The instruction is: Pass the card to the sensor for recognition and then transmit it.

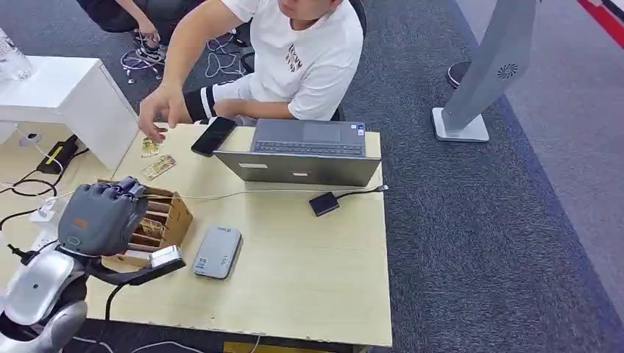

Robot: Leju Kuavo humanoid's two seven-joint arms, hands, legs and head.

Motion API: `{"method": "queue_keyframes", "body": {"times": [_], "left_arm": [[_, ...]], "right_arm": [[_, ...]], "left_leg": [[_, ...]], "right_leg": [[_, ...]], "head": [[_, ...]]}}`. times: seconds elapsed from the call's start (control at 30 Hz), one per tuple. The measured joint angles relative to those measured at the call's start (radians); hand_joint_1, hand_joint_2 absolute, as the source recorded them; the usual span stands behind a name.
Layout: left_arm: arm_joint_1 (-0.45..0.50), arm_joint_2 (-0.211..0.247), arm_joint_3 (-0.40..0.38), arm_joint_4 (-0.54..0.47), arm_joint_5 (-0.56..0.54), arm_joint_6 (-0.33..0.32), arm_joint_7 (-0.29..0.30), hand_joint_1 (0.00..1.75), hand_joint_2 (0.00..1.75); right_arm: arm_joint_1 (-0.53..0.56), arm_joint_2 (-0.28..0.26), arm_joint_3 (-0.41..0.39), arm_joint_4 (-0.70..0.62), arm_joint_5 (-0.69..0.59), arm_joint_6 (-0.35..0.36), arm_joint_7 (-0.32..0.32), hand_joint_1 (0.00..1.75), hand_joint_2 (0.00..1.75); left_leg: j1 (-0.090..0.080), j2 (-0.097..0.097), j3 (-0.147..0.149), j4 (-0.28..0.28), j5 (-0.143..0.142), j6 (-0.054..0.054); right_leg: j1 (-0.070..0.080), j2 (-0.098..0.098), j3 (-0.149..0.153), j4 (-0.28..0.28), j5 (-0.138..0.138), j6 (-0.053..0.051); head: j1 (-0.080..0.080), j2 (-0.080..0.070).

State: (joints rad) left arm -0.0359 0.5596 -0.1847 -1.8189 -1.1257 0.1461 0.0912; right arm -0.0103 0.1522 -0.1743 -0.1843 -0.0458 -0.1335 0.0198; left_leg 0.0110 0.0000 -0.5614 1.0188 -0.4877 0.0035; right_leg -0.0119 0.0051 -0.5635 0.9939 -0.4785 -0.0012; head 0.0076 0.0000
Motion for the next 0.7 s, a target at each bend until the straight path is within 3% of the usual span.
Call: {"method": "queue_keyframes", "body": {"times": [0.13,0.3,0.57,0.7], "left_arm": [[-0.160,-0.034,-0.037,0.074,-0.007,0.009,0.002,1.75,1.75],[-0.286,-0.068,-0.064,0.182,-0.057,0.057,0.034,1.75,1.75],[-0.599,-0.126,-0.095,0.603,-0.105,0.116,0.050,1.75,1.75],[-0.675,-0.147,-0.106,0.752,-0.100,0.121,0.049,1.75,1.75]], "right_arm": [[-0.006,0.000,0.000,0.000,0.030,0.006,0.005,0.00,0.00],[-0.007,0.000,0.002,0.000,0.061,0.014,0.015,0.00,0.00],[-0.017,0.000,0.023,0.000,0.101,0.035,0.026,0.00,0.00],[-0.018,-0.001,0.026,0.000,0.102,0.036,0.029,0.00,0.00]], "left_leg": [[0.000,-0.004,-0.001,0.000,0.001,0.000],[0.000,-0.002,-0.001,0.001,0.002,0.000],[0.000,-0.002,-0.001,0.001,0.004,-0.001],[0.000,-0.001,-0.001,0.001,0.004,-0.001]], "right_leg": [[0.000,-0.004,0.002,0.000,0.001,-0.001],[0.000,-0.002,0.000,0.000,0.002,0.000],[0.000,-0.002,0.000,0.001,0.004,0.000],[0.000,-0.001,0.000,0.001,0.004,0.000]], "head": [[0.000,0.000],[0.001,0.000],[0.000,0.000],[0.000,0.000]]}}
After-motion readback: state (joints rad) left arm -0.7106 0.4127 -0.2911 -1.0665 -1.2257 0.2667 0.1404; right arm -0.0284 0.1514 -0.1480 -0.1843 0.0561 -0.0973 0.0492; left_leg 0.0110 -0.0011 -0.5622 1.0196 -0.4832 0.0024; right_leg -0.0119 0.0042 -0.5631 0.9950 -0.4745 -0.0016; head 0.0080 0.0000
